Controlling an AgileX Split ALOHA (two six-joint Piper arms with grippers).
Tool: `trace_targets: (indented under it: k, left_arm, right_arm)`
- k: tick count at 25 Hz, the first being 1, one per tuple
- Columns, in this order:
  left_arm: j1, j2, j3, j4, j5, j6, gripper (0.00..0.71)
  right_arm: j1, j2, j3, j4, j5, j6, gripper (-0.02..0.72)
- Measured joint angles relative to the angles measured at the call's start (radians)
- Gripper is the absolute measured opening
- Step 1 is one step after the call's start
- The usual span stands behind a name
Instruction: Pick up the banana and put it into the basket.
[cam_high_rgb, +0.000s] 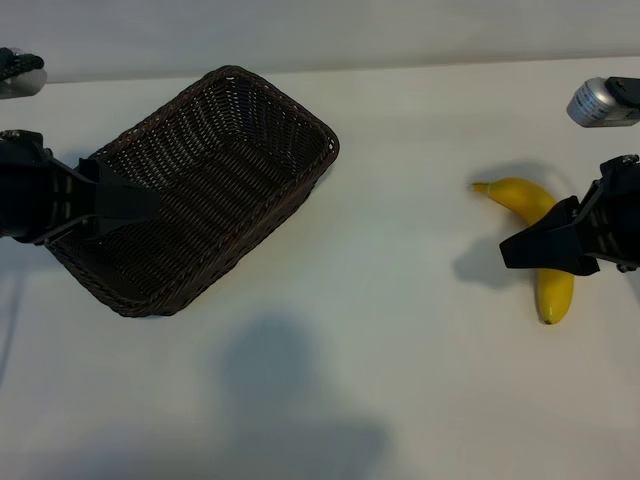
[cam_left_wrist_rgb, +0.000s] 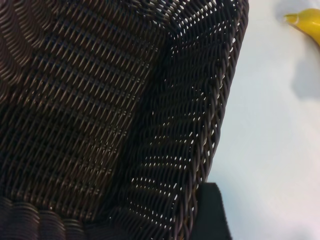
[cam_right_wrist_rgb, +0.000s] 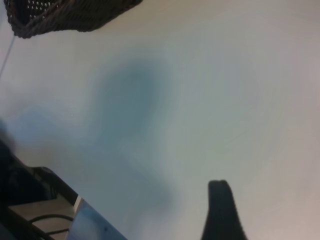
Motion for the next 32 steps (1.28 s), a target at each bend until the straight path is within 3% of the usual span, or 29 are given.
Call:
trace_targets:
  k: [32]
  left_arm:
    - [0.000, 0.000, 0.000, -0.001, -0.007, -0.039, 0.559]
  right_arm:
    - [0.000, 0.000, 0.000, 0.000, -0.001, 0.001, 0.474]
